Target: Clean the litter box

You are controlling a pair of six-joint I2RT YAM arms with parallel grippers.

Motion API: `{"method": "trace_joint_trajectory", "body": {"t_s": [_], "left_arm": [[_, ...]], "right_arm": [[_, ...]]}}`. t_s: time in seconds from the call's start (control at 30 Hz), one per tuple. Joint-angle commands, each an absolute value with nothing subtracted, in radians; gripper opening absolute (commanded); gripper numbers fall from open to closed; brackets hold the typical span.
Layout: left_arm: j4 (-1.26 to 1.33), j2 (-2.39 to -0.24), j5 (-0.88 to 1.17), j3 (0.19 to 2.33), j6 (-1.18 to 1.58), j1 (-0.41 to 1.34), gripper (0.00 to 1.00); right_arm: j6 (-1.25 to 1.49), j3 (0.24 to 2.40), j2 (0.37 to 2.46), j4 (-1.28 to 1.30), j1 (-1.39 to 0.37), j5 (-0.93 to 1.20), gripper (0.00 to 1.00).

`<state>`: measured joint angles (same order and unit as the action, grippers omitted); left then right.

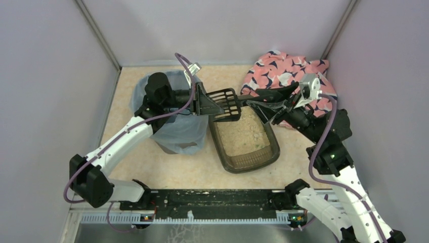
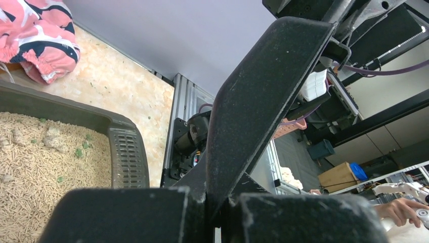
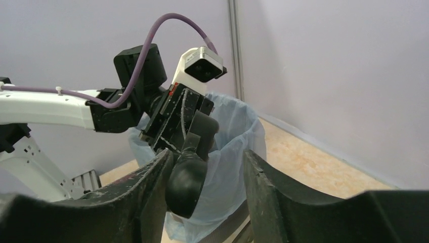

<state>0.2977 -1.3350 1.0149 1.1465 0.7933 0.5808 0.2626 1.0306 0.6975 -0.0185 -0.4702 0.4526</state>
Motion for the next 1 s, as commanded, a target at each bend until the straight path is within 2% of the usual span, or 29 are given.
{"method": "trace_joint_trajectory", "body": {"t_s": [0.0, 0.17, 0.2, 0.33, 0.4, 0.53, 0.57, 0.63, 0.67, 0.73, 0.97], "left_arm": [[0.36, -1.3, 1.034, 1.143, 0.806, 0.582, 0.0], [0.367, -1.307, 1.043, 1.141, 0.81, 0.581, 0.0], [0.375, -1.309, 1.044, 1.137, 0.815, 0.582, 0.0], [0.382, -1.312, 1.05, 1.121, 0.822, 0.581, 0.0], [0.383, -1.313, 1.05, 1.114, 0.825, 0.581, 0.0], [0.386, -1.313, 1.036, 1.101, 0.835, 0.582, 0.0], [0.388, -1.313, 1.033, 1.097, 0.84, 0.581, 0.04], [0.391, -1.31, 1.025, 1.092, 0.845, 0.582, 0.52], [0.383, -1.306, 1.012, 1.092, 0.835, 0.582, 0.72], [0.307, -1.294, 0.974, 1.106, 0.793, 0.579, 0.97], [-0.083, -1.26, 0.744, 1.23, 0.519, 0.575, 0.99]], "right_arm": [[0.27, 1.057, 0.704, -0.094, -0.468, 0.475, 0.47], [0.267, 1.055, 0.702, -0.09, -0.468, 0.48, 0.15], [0.267, 1.053, 0.701, -0.09, -0.468, 0.483, 0.11], [0.264, 1.047, 0.696, -0.097, -0.468, 0.484, 0.06], [0.261, 1.05, 0.698, -0.096, -0.468, 0.483, 0.0], [0.259, 1.047, 0.703, -0.103, -0.468, 0.479, 0.0], [0.262, 1.047, 0.703, -0.107, -0.468, 0.477, 0.0], [0.265, 1.052, 0.704, -0.101, -0.468, 0.455, 0.0], [0.265, 1.057, 0.704, -0.092, -0.468, 0.445, 0.0], [0.262, 1.068, 0.704, -0.073, -0.468, 0.4, 0.0], [0.261, 1.132, 0.687, 0.032, -0.468, 0.152, 0.0]]}}
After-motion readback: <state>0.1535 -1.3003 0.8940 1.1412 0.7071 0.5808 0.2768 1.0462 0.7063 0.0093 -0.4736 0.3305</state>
